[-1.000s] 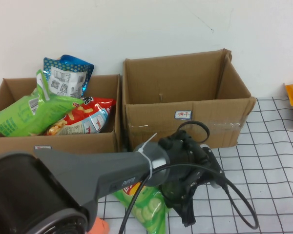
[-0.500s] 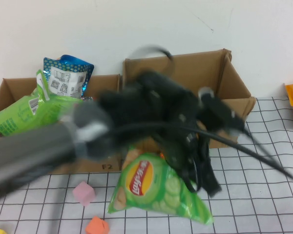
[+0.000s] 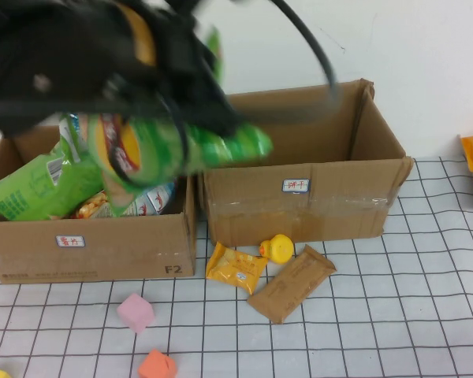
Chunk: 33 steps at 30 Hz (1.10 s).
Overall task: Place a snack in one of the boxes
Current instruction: Place the potato chip in the potato chip box
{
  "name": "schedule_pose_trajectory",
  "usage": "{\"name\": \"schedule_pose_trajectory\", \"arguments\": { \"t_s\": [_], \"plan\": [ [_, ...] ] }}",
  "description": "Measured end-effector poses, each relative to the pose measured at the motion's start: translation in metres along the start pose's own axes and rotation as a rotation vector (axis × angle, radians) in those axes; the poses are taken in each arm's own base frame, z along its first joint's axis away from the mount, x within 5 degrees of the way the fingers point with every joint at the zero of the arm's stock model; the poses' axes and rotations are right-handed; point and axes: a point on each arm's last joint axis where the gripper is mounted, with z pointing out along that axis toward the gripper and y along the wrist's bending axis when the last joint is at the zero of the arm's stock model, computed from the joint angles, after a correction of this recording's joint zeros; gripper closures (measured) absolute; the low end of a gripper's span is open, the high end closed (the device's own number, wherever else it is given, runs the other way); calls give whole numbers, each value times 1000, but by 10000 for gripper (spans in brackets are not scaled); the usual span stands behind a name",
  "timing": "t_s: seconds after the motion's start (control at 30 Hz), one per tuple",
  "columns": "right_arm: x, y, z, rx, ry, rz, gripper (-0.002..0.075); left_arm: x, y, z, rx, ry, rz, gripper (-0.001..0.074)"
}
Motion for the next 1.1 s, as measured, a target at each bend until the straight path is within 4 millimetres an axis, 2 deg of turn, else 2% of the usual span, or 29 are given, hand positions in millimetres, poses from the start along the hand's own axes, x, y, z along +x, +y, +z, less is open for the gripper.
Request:
{"name": "schedule_pose_trajectory", "arguments": {
  "t_s": [0.1, 0.23, 0.47, 0.57, 0.73, 0.87, 0.97, 1.1],
  "plan": [
    [0, 0, 0, 0, 0, 0, 727, 2, 26, 11, -28, -50, -103, 730],
    [0, 0, 0, -1, 2, 0, 727, 6, 51, 41, -12, -129, -190, 730],
    [1, 0, 0, -2, 7, 0, 727, 37, 89, 102, 13, -114, -346, 730],
    [1, 0, 0, -2, 9, 0, 727, 51, 97, 127, 55, -118, -403, 730],
    [1, 0, 0, -3, 11, 0, 727, 61, 101, 156, 123, -185, -448, 730],
    [1, 0, 0, -3, 11, 0, 727, 79, 113, 179, 121, -194, -512, 730],
    [1, 0, 0, -3, 13, 0, 727, 94, 127, 191, 116, -172, -537, 730],
    [1, 0, 0, -3, 13, -1, 727, 112, 144, 196, 112, -144, -561, 730]
  ]
}}
